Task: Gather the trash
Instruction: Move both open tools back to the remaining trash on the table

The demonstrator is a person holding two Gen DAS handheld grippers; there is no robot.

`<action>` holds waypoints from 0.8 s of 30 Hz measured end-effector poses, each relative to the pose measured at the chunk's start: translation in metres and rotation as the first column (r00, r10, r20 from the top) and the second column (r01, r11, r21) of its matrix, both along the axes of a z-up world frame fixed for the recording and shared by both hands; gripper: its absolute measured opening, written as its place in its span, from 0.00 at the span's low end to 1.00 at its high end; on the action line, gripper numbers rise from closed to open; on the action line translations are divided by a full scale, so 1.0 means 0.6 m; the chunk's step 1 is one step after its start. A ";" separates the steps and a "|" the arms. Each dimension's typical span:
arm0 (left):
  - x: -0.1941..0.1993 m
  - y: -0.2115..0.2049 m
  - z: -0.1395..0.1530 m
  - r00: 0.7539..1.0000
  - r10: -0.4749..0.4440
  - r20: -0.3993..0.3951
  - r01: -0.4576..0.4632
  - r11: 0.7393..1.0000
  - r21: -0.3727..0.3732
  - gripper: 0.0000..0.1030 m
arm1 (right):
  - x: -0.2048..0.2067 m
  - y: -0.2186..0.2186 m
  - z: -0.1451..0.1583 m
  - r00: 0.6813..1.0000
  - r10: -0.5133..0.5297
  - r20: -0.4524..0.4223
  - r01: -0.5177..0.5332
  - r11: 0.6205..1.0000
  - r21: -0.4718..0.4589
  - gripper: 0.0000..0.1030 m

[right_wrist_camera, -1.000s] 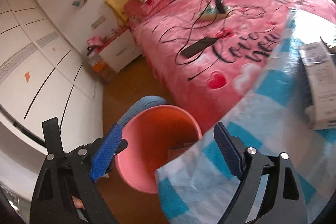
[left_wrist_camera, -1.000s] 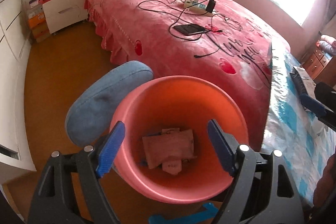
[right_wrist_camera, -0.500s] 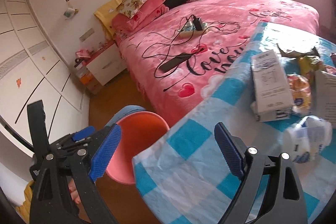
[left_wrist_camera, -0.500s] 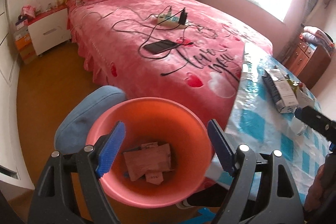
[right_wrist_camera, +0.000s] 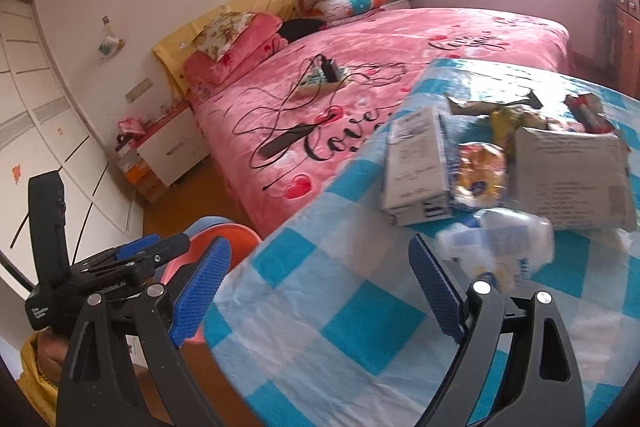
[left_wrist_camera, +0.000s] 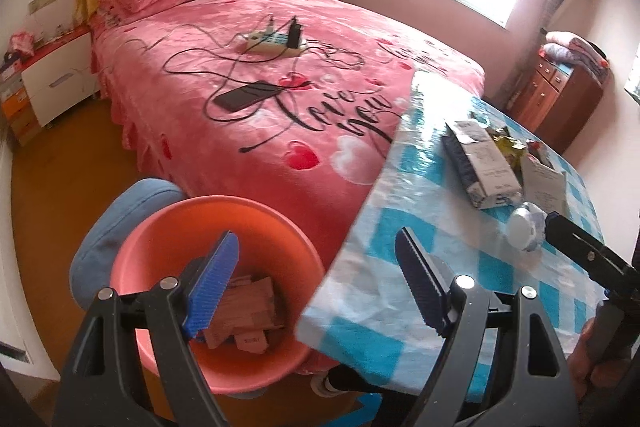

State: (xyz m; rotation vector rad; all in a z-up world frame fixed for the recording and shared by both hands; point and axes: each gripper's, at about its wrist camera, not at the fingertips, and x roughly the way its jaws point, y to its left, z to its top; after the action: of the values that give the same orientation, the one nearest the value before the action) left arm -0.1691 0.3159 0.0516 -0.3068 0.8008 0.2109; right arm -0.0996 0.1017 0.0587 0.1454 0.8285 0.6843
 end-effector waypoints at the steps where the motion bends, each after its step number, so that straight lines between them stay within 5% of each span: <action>1: 0.003 -0.009 0.002 1.000 -0.010 0.000 0.010 1.000 0.003 0.79 | 0.000 -0.007 0.000 1.000 -0.010 -0.001 0.010 1.000 0.005 0.87; 24: 0.070 -0.207 0.031 0.976 -0.217 -0.025 0.218 0.972 0.082 0.79 | 0.037 -0.215 -0.012 0.981 -0.196 -0.008 0.196 0.976 0.090 0.87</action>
State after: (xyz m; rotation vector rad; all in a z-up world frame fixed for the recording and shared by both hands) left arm -0.1272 0.1917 0.0701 -0.1361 0.8328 0.0406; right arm -0.0774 -0.0273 0.0513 0.3051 0.7710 0.5362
